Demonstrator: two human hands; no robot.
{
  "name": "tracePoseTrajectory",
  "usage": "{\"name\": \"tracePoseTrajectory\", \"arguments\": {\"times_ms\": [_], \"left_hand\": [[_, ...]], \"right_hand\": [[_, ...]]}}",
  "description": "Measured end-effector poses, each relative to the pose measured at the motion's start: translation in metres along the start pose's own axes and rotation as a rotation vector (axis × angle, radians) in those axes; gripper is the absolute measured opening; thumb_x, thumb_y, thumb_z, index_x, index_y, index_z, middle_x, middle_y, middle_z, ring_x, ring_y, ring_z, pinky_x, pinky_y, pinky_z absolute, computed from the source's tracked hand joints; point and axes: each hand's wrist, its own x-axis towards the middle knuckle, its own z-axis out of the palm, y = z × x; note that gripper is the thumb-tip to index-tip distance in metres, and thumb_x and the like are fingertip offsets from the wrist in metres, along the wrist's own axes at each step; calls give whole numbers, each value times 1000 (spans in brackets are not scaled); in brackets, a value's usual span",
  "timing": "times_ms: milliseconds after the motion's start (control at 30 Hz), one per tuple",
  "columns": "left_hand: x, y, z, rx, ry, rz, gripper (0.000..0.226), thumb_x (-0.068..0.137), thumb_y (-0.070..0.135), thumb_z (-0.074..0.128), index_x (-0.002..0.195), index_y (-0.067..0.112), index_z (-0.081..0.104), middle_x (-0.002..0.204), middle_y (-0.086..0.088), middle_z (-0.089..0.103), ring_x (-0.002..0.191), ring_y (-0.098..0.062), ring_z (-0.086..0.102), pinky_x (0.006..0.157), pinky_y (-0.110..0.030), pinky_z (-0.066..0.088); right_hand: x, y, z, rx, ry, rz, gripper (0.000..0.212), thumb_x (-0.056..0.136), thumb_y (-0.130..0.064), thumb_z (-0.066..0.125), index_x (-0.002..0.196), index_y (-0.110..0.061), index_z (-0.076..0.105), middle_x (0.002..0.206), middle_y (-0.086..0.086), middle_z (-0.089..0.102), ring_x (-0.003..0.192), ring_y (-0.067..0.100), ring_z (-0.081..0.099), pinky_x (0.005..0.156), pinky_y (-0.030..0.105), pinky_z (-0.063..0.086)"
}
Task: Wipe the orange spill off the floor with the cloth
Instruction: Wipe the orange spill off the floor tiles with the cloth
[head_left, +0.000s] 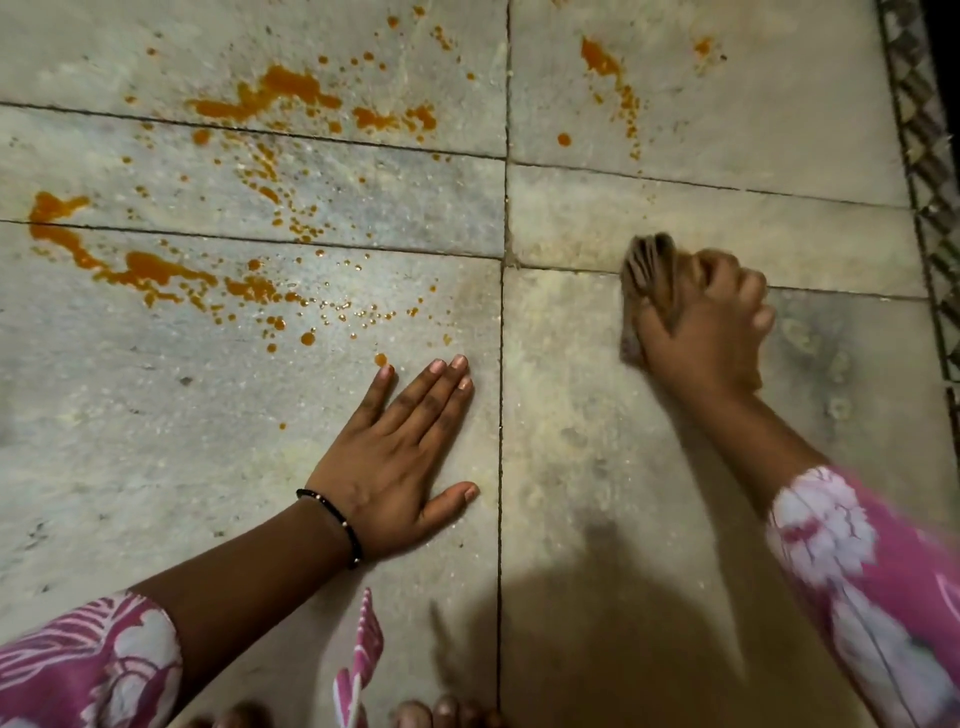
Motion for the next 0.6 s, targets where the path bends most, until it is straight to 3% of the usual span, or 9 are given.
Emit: {"name": "tracePoseTrajectory", "arguments": {"times_ms": [133,267,333,467,600], "left_hand": [[0,0,1,2,17,7,82,90,61,29,151,8,12,159,-10,9,147,-22,6,117,-50,8],[0,1,0,3,12,4,82,89,60,30,150,7,15,158,-10,12,146,-23,9,116,-51,11],[1,1,1,8,5,6,82,89,60,29,150,8,14,158,-10,12,146,-23,10,116,-50,10],[0,0,0,5,-2,1,82,89,61,28,150,8,14,158,-10,12,146,-22,9,116,-50,9],[-1,-1,3,12,18,14,82,89,61,29,150,8,14,159,-9,11,147,-22,8,116,-50,9]], "right_hand": [[-55,-31,6,9,-38,-110,62,73,-45,41,133,-30,48,131,19,46,109,37,38,87,53,32],[-7,-67,9,55,-53,-333,61,76,-45,42,136,-32,45,132,14,46,112,35,38,90,53,29],[27,-58,4,39,-37,-268,54,80,-42,47,131,-25,49,134,14,43,116,36,38,94,53,29],[30,-18,-5,138,12,38,48,83,-36,53,126,-15,51,135,16,40,121,37,34,98,53,28],[-20,-30,5,-12,-24,-29,62,77,-43,43,137,-29,42,133,17,41,116,35,36,92,51,28]]}}
